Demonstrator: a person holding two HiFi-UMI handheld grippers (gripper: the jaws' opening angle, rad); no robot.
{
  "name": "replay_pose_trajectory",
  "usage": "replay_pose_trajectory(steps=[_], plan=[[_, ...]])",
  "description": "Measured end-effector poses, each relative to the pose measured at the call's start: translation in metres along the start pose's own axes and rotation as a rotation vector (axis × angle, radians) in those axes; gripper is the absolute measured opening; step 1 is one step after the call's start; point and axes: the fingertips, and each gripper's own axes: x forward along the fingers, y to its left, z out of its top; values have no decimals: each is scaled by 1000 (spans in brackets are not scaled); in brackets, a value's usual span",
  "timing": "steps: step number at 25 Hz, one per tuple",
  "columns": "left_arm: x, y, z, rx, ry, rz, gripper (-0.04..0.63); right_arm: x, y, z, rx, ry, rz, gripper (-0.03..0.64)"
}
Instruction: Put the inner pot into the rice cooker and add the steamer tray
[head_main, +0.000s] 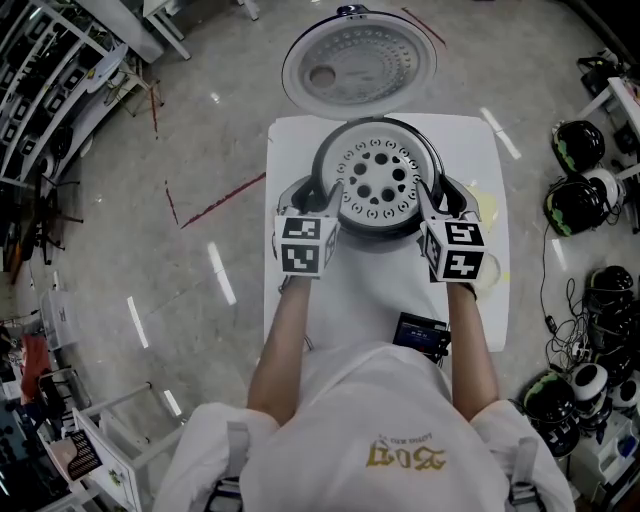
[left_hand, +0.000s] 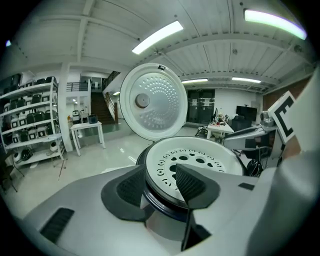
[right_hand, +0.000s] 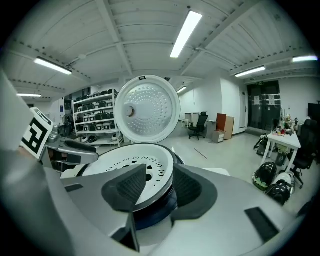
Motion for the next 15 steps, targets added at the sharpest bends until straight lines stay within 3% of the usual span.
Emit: replay_pose_trajectory(steps=[9, 15], plan=[[-36, -14, 1, -72, -72, -83, 161, -41, 19, -17, 88, -8, -26, 117], [-61, -25, -3, -84, -100, -151, 98, -68, 39, -27, 242, -24, 6, 19]])
